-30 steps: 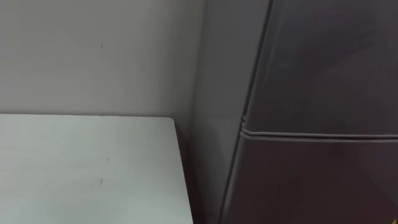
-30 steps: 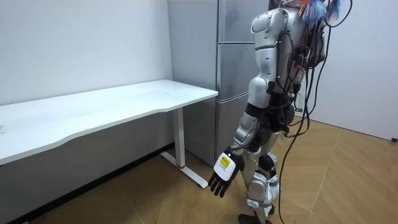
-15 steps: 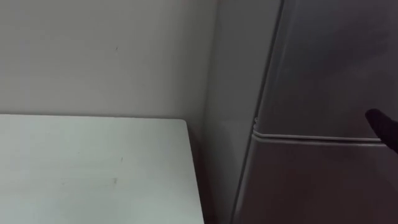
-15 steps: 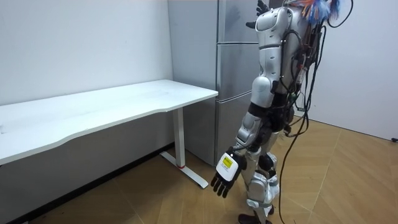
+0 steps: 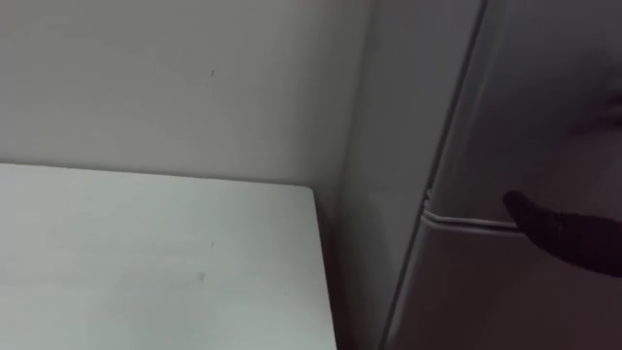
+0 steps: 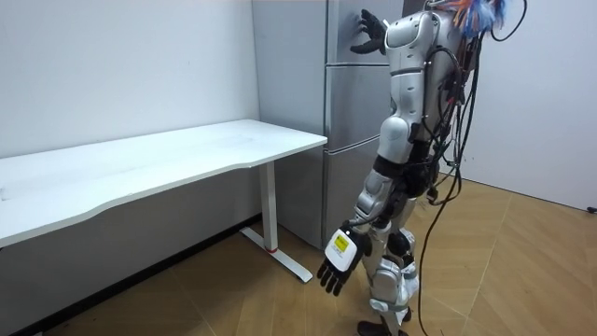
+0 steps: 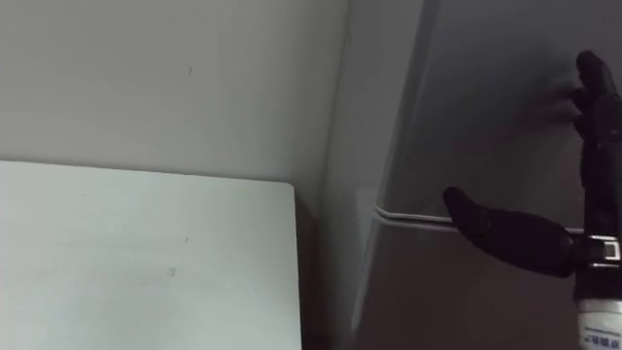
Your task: Put the bottle in the upper fridge
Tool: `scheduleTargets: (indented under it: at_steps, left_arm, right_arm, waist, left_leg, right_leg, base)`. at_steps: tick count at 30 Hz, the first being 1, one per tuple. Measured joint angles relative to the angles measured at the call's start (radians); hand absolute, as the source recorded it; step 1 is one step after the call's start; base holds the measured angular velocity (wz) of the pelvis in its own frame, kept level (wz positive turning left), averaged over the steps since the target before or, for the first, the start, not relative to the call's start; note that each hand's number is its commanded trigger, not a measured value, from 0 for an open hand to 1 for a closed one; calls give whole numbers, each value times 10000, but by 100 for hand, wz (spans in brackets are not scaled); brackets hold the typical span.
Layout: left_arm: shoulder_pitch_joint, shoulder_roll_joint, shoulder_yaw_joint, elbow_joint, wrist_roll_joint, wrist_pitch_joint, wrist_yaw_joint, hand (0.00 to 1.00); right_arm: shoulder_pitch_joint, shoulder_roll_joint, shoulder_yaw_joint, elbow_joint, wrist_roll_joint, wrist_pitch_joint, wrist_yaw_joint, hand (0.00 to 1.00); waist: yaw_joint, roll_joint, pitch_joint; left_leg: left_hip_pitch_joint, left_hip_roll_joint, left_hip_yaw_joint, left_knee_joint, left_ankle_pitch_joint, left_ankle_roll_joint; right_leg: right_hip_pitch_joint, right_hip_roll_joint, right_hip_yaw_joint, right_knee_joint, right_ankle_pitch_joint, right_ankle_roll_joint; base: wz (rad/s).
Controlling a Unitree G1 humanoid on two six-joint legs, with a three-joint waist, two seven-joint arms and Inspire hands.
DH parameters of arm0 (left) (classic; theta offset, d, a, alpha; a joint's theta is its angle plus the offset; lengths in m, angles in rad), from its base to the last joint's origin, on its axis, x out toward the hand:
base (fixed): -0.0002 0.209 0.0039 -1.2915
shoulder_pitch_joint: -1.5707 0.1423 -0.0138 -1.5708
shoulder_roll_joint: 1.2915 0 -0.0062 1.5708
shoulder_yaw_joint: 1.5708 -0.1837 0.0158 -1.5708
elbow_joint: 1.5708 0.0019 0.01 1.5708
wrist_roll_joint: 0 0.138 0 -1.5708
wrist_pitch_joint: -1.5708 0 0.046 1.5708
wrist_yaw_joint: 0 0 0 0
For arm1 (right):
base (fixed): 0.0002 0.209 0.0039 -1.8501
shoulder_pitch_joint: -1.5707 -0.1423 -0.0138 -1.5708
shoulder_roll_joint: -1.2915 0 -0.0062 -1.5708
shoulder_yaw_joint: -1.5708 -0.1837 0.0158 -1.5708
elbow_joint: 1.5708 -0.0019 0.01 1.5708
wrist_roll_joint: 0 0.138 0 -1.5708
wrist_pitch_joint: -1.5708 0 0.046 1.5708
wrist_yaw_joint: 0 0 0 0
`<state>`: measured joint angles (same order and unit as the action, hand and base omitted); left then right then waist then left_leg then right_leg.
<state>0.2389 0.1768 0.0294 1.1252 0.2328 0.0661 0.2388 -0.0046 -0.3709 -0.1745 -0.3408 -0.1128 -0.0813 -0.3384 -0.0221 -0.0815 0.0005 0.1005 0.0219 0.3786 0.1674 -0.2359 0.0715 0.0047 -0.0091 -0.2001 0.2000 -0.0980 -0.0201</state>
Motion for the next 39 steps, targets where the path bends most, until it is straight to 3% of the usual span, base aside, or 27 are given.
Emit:
scheduleTargets:
  at_steps: [3, 9, 17, 20, 25, 35, 39]
  left_arm:
    - [-80, 5, -1, -71, 20, 63, -127, 0]
    - [-155, 10, -121, -171, 29, 320, -41, 0]
    - [-71, 19, -132, -197, 47, 722, 0, 0]
    - [-52, 19, -120, -274, 48, 801, -35, 0]
    - [-55, 18, -117, -284, 48, 815, -128, 0]
    - [-73, 56, 93, -284, 46, 762, -147, 0]
    - [-47, 74, 381, -284, 49, 657, -180, 0]
  right_arm:
    - [-167, 27, 23, 773, -1004, -457, -175, 0]
    - [-372, -23, 402, 2082, -1650, -852, -837, 0]
    - [-565, -13, 360, 3819, -1692, -885, -978, 0]
    - [-575, -9, 347, 4408, -1751, -671, -972, 0]
    - [-576, 9, 348, 4949, -1741, 108, -802, 0]
    - [-574, 10, 333, 4941, -1608, 195, -787, 0]
    - [-568, 10, 186, 4497, -1497, 446, -922, 0]
  waist:
    - [44, -14, 3]
    - [145, -29, -6]
    - [229, 38, -46]
    - [237, 79, -71]
    - [229, 114, -93]
    - [7, 6, -121]
    - [-20, -22, -118]
  left_leg:
    - [3, -9, 10, 12, 3, 5]
    - [-5, -14, 9, 108, -36, 41]
    - [-29, -77, 12, 281, -69, 132]
    - [-37, -122, 20, 305, -55, 175]
    - [-164, -186, 65, 306, 10, 276]
    - [-190, -186, 41, 291, 59, 351]
    - [-200, -186, 31, 259, 33, 313]
  right_leg:
    - [-12, -5, 40, 24, 0, 1]
    - [-34, -49, -77, 23, 34, 24]
    - [24, -170, -209, 49, 217, 82]
    - [29, -219, -182, 53, 281, 147]
    - [-88, -230, 30, 65, 369, 195]
    - [-170, -222, 58, 52, 379, 196]
    - [-183, -222, 49, 51, 378, 198]
  base:
    - [0]
    - [-1]
    - [0]
    - [0]
    - [-1]
    - [0]
    - [0]
